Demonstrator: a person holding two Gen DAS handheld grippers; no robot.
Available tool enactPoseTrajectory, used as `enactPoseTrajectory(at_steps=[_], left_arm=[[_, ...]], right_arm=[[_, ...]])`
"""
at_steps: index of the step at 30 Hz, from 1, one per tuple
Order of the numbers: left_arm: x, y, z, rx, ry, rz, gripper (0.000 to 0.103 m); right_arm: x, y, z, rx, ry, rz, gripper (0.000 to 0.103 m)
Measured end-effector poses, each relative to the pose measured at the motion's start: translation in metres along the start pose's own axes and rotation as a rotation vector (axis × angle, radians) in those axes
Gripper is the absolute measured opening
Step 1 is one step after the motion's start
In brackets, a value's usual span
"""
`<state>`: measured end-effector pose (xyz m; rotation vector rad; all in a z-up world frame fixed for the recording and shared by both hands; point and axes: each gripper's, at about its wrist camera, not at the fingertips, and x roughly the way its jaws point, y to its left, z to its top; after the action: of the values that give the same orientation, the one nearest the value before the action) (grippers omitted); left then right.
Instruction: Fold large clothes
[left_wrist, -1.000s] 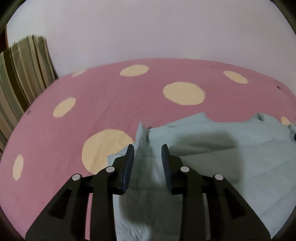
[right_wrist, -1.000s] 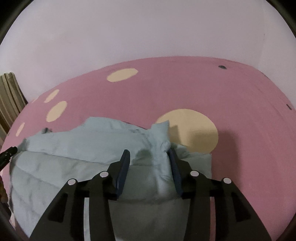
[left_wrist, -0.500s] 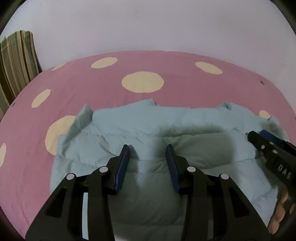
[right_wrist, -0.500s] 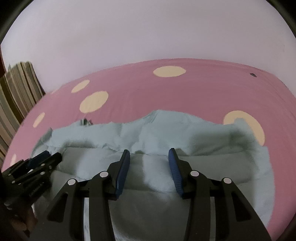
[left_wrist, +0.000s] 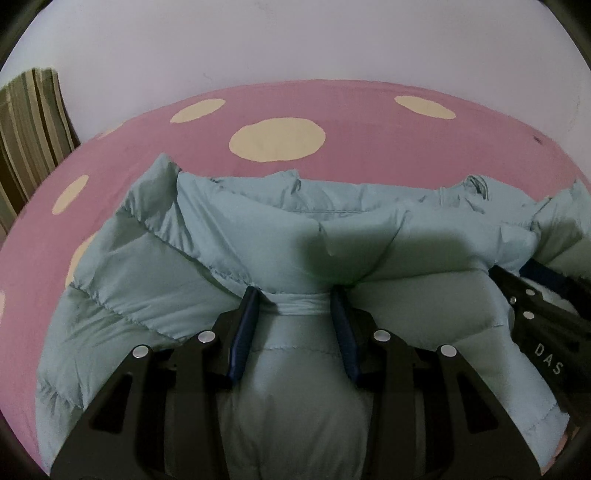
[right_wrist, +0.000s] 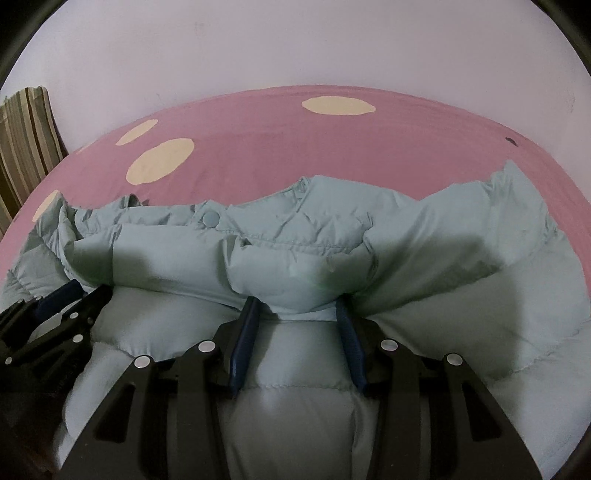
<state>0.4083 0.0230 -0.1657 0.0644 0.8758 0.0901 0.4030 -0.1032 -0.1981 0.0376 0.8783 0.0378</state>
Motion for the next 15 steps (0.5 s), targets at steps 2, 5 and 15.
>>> enactPoseTrajectory(at_steps=[2,5,15], left_arm=[[-0.013,0.0,0.003,0.011,-0.007,0.018,0.04],[-0.039,0.006,-0.002,-0.027,-0.035,0.001,0.04],[-0.036,-0.007,-0.03,0.006,0.017,-0.039,0.046]], right_arm=[[-0.009,-0.001,0.004,0.003,-0.01,0.003,0.044],[-0.038,-0.001,0.001,0.028,-0.046,0.024,0.044],[-0.046,0.031,-0.034,-0.054,-0.014,0.033,0.044]])
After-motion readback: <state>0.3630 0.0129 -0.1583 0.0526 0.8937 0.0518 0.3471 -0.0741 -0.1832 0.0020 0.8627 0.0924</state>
